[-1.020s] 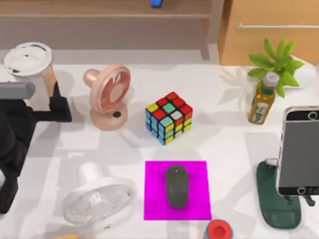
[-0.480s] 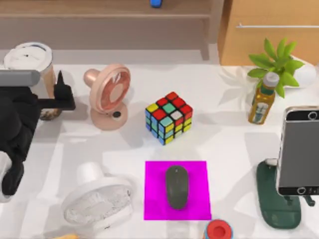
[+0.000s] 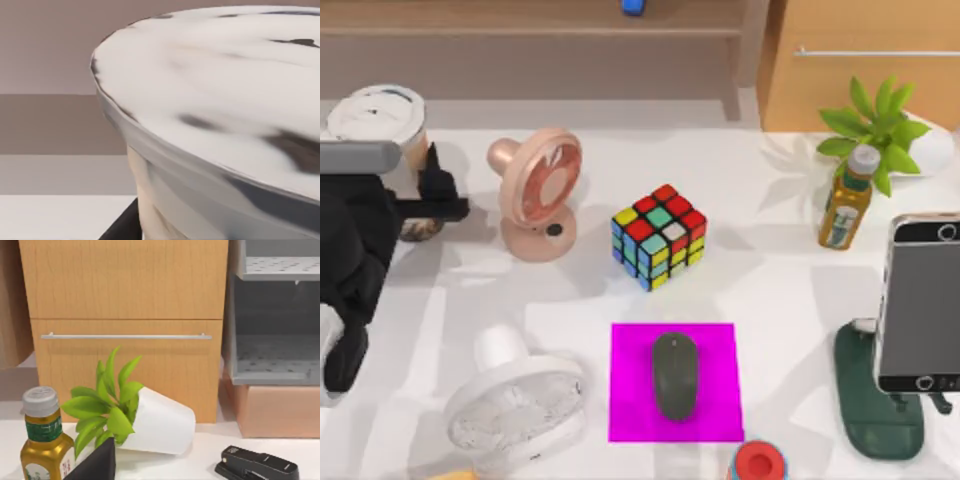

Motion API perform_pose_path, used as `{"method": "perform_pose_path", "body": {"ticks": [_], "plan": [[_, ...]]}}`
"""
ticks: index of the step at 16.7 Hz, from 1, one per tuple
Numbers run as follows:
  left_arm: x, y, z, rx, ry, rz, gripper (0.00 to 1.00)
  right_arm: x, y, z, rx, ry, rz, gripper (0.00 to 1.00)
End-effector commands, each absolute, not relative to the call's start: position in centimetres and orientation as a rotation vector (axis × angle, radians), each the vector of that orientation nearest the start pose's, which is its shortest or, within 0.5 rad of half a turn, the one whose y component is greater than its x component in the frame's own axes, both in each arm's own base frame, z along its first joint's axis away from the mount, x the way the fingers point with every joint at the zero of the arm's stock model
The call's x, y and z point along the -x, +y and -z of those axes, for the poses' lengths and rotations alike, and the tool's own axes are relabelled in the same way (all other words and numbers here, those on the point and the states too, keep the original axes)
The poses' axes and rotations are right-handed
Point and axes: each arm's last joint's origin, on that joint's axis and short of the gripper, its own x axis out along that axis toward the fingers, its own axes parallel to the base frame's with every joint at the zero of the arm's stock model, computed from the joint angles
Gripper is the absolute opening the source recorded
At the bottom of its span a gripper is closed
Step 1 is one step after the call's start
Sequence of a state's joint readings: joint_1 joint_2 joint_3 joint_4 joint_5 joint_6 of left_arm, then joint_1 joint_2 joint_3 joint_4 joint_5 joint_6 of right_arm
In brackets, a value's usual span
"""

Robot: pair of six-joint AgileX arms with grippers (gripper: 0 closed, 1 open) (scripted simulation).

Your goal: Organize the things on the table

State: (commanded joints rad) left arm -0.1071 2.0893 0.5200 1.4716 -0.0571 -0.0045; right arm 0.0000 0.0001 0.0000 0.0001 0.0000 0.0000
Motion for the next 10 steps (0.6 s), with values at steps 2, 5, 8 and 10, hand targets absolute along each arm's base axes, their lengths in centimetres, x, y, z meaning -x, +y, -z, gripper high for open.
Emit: {"method": "perform_pose_path", "body": {"ticks": [2, 5, 8, 10], "plan": [[-31.29, -2.98, -7.37, 0.01, 0.099, 0.027, 0.32, -10.57, -0.12, -16.0, 0.0, 0.0, 0.0, 1.0], [-31.29, -2.98, -7.37, 0.01, 0.099, 0.027, 0.1, -10.57, -0.12, -16.0, 0.0, 0.0, 0.0, 1.0], [-31.29, -2.98, -7.37, 0.01, 0.099, 0.027, 0.0, -10.57, -0.12, -16.0, 0.0, 0.0, 0.0, 1.0], [-31.29, -2.98, -7.37, 0.01, 0.099, 0.027, 0.0, -10.57, -0.12, -16.0, 0.0, 0.0, 0.0, 1.0]]}}
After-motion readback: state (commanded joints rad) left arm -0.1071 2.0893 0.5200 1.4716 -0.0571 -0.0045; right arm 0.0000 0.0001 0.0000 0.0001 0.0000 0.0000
